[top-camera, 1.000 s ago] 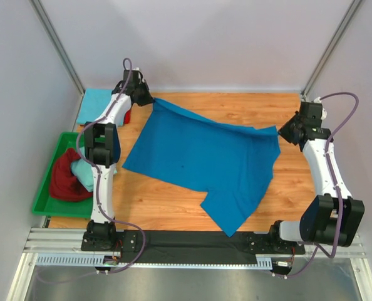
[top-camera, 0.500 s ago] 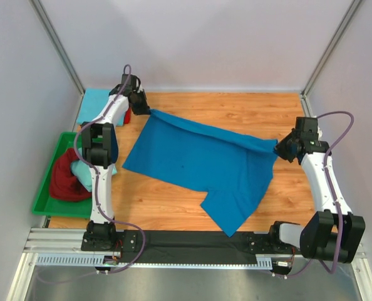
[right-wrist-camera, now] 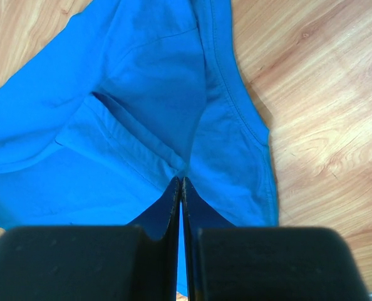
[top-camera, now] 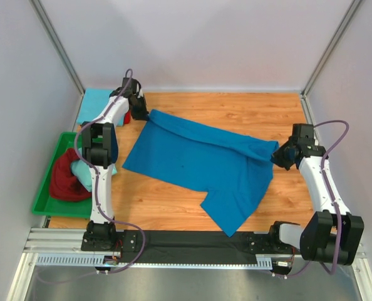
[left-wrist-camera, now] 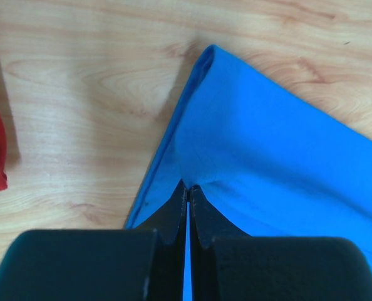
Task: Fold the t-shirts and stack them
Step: Fold the tshirt
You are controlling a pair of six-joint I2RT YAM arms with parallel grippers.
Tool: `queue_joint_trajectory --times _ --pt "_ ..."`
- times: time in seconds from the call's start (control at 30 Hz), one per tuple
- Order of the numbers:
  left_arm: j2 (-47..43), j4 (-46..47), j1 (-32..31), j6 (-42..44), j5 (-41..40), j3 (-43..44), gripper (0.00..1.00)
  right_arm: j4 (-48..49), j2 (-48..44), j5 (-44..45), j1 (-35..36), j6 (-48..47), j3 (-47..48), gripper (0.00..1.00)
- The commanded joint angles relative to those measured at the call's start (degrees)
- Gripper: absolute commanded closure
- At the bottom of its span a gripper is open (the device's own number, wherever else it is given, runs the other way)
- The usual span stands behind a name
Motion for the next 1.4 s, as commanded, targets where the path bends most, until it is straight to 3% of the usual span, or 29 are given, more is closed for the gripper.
queue_joint_trajectory --times 0.0,0.1,0.17,0.2,0.27,0.3,0.4,0.43,0.5,0.63,0.67,0.77,1.0,1.1,1.3,1.37 --pt "-2.84 -1.44 0.35 1.41 -1.09 -0.25 1.0 0.29 0.75 -0.15 0.13 0.1 -0.08 1.0" --pt "-3.01 -3.02 0.35 1.41 -3.02 -0.08 1.0 -0.94 1.27 -0.5 0.13 -0.86 -0.34 1.0" --pt "-3.54 -6.17 0.27 0.97 -5.03 -0.25 0.86 -4.19 1.54 -1.55 0.13 -3.22 -0.52 0.91" --pt "-4.15 -7.41 0.27 0.53 -6.35 -1.12 0.77 -5.5 1.8 -1.82 0.13 -4.02 -0.26 0.73" --pt "-7.48 -8.56 0.18 -1.31 -8.91 -4.1 0.65 -8.32 1.89 -2.0 0.04 -4.99 0.01 0.6" --pt "-10.8 -6.91 0.18 -1.49 -8.92 -8.21 0.61 -8.76 1.98 -1.3 -0.13 -4.65 0.44 0.48" --pt "-15.13 -3.92 -0.26 -2.37 -11.11 -14.02 0.43 -3.61 3.47 1.25 -1.62 -4.2 1.85 0.3" --pt "-16.97 -3.12 -0.44 -2.46 -11.11 -14.83 0.39 1.64 4.69 1.43 -1.98 -4.12 2.03 0.29" --pt "-17.51 -1.19 -0.52 -2.2 -11.11 -14.84 0.39 5.19 11.07 -1.02 -4.35 -3.24 4.13 0.31" --pt "-13.4 -0.13 -1.31 -1.14 -6.56 -9.49 0.51 6.27 23.38 0.19 -4.71 -6.65 13.78 0.32" --pt "-12.16 0.66 -1.4 -1.14 -1.24 -8.44 0.52 5.74 25.68 0.9 -4.71 -7.45 16.76 0.32" --pt "-8.99 -0.47 -3.07 -1.06 1.45 -5.53 0.56 7.05 31.85 4.06 -4.62 -10.96 19.69 0.31" --pt "-13.46 0.05 -7.2 -1.49 -0.83 -14.91 0.57 7.57 39.33 2.49 -4.71 -12.73 23.83 0.3" --pt "-16.36 -0.22 -8.52 -3.07 -3.38 -20.79 0.61 8.02 41.08 2.66 -4.7 -12.03 23.91 0.38" --pt "-19.54 0.84 -8.88 -5.7 -3.91 -31.0 0.62 10.82 45.91 4.76 -4.71 -13.51 26.98 0.68" --pt "-19.19 0.05 -8.96 -7.11 -2.33 -32.15 0.64 11.27 48.02 4.86 -4.71 -14.83 30.32 0.74"
